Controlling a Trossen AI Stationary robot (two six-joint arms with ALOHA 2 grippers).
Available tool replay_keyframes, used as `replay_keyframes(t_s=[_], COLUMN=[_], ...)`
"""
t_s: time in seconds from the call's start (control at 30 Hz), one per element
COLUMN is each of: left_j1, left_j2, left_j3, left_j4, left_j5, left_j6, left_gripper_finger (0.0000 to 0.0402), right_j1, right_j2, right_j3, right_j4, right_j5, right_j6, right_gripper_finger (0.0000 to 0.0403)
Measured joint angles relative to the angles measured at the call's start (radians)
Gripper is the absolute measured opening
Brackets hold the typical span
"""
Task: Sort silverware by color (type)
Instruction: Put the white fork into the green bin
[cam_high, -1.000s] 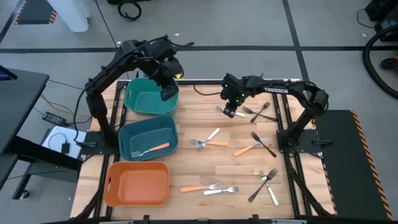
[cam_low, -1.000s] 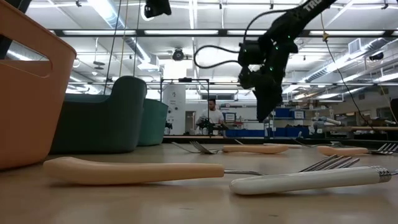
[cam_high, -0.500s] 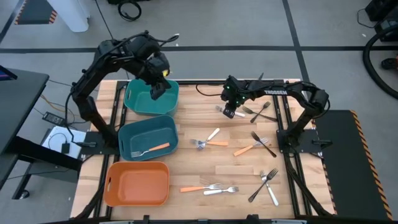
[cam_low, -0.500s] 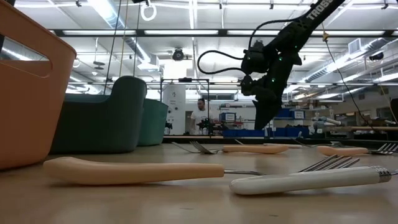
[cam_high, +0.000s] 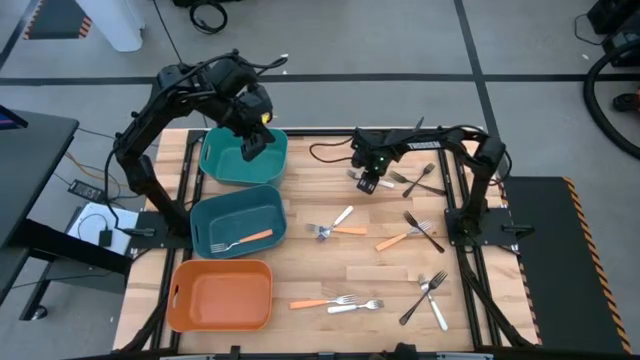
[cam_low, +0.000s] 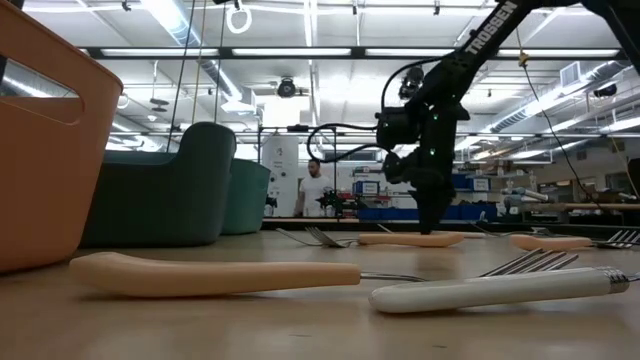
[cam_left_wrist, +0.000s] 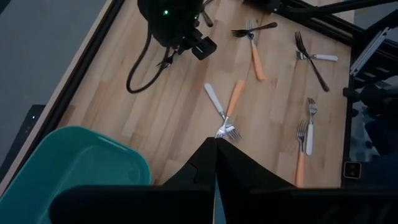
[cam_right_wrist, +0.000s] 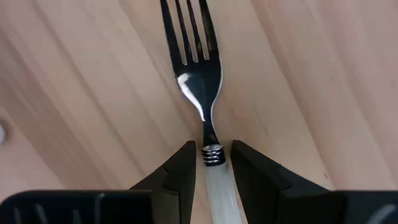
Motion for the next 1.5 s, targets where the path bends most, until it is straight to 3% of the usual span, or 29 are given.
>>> replay_keyframes(t_s=[0.17,0.37,0.63,1.07,1.27,1.5], left_j1=[0.0,0.0,0.0,0.0,0.0,-0.009], left_j2=[0.0,0.001,0.001,0.001,0.001,0.016], left_j3=[0.0,0.0,0.0,0.0,0.0,-0.001], left_j4=[0.0,0.001,0.0,0.0,-0.001,-0.009], left_j5=[-0.004,-0.004,-0.004,-0.006,-0.006,-0.008], left_j6=[0.003,0.004,0.038,0.055,0.055,0.055], left_gripper_finger=[0.0018,0.0018,0.0018,0.0018,0.0018,0.0024], right_j1=[-0.004,-0.006,-0.006,0.053,0.116,0.159], right_j2=[0.033,0.043,-0.011,-0.252,-0.393,-0.468], right_j3=[0.019,0.023,0.066,0.182,0.285,0.369], right_j4=[-0.023,-0.034,-0.147,-0.272,-0.215,-0.067], right_j5=[-0.04,-0.042,-0.104,-0.154,-0.134,-0.093], right_j6=[0.008,0.023,0.021,0.079,0.136,0.144], right_gripper_finger=[0.0105,0.0033,0.0033,0.0032,0.0032,0.0032])
